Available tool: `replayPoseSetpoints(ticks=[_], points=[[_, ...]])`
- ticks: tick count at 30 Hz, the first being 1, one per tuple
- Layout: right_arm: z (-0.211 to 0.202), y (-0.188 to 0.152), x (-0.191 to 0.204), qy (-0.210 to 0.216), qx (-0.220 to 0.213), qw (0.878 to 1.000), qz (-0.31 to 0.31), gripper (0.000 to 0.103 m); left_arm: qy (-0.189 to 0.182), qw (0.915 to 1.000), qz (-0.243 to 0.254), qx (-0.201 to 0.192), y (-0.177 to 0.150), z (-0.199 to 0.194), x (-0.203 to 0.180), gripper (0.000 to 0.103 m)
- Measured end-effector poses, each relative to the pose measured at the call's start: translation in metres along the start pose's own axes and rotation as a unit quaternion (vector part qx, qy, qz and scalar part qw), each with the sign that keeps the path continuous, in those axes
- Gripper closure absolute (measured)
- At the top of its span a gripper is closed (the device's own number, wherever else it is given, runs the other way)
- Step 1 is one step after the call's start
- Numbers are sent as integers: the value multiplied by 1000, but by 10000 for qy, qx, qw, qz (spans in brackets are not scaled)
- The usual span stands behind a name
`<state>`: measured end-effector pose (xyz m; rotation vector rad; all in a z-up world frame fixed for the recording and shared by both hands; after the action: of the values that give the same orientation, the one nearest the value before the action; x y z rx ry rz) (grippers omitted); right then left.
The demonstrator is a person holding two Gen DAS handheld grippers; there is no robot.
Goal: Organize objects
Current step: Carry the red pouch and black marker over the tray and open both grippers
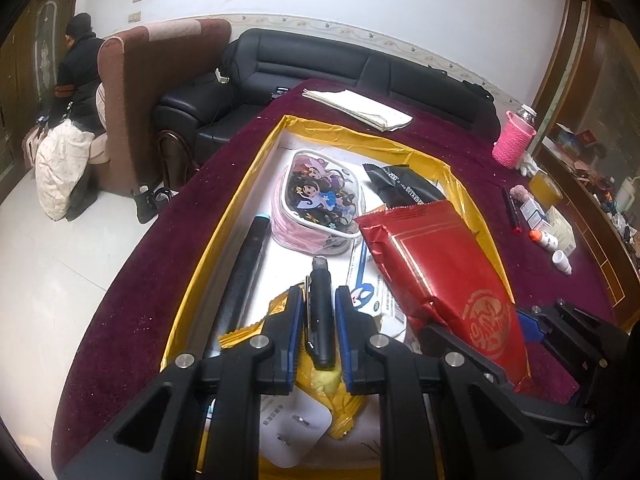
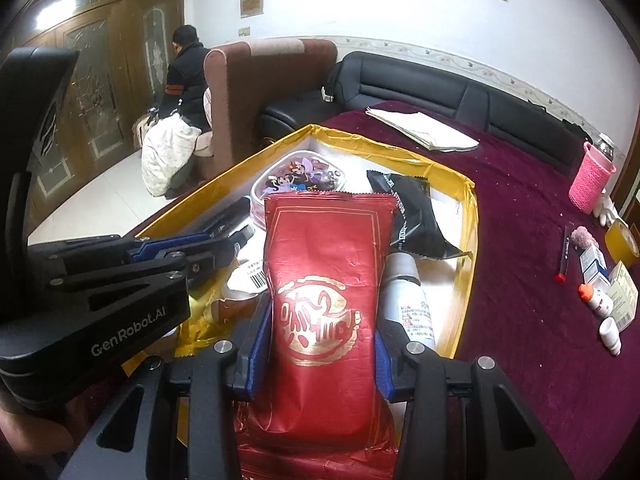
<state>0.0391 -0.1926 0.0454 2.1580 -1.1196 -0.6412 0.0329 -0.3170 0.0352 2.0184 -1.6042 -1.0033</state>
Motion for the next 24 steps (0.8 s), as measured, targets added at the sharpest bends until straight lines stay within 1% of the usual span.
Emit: replayPoseSetpoints(ticks=[2,3,4,5,6,7,8,13,16,18,20,21,22,24], points=[[0,-1,-1,31,13,10000,3,51,2,10000,-2,9,0,0,0,84],[0,-1,-2,46,37,10000,14,50,-7,10000,-15,10,0,0,0,76],[0,-1,-2,53,63,10000,8,49,-12,10000,-14,-2,0,0,0,64],[0,-1,-2,62,71,10000,-2,49,-14,10000,-19,-22,1,-1,0,59],[-1,-2,-3,64,86,9999,-10,47,13,10000,-23,-51,1,-2,-1,51],[-1,-2,-3,72,101,9999,-8,45,30,10000,-29,-77,1,-3,-2,48],[-2,-3,-4,101,114,9999,-1,42,30,9999,-36,-109,1,-4,-2,48],[-12,-5,-8,241,50,9997,53,38,79,9998,-92,-174,4,-11,-5,44],[-23,-7,-13,278,-41,9996,89,37,91,9997,-75,-213,5,-15,-10,44],[-32,-9,-21,397,-102,9990,179,37,72,9997,-32,-235,6,-19,-16,43],[-44,-13,-38,551,-200,9978,320,37,30,9996,52,-291,7,-24,-26,41],[-49,-14,-48,564,-236,9974,387,36,10,9995,96,-309,7,-25,-31,38],[-53,-17,-62,561,-258,9969,491,36,-24,9994,162,-318,7,-27,-38,36],[-60,-21,-101,510,-299,9951,790,36,-115,9989,326,-323,7,-28,-54,36]])
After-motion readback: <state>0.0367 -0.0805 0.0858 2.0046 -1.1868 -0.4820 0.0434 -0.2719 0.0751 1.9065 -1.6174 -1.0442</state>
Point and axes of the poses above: each gripper's, at about its wrist camera, not at the fingertips, and z roughly the way its jaws point, x to its left, y to its top, the point moved 1 cm from there along z, roughly the way its jaws point, and after that the axes turned 8 degrees about -y, right-handed, at the moved point
